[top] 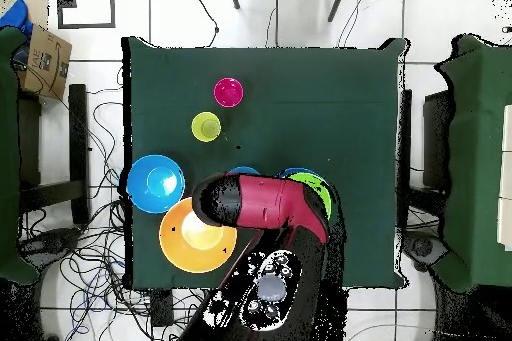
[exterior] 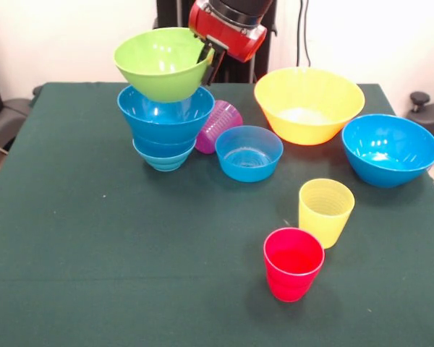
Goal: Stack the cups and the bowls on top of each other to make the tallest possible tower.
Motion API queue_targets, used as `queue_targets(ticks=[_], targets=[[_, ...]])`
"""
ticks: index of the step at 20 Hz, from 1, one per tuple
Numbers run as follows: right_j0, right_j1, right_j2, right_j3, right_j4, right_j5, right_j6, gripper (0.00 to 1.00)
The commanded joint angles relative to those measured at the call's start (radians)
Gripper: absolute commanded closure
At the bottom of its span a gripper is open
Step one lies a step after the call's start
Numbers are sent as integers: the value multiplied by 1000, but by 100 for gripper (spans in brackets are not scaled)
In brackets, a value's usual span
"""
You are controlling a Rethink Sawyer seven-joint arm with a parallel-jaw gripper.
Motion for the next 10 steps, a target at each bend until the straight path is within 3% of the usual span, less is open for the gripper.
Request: queue_targets(ticks=[1, 10], targets=[[13, 48, 40, 30, 35, -54, 209, 100], [22, 81, 26, 27, 38, -110, 211, 100]])
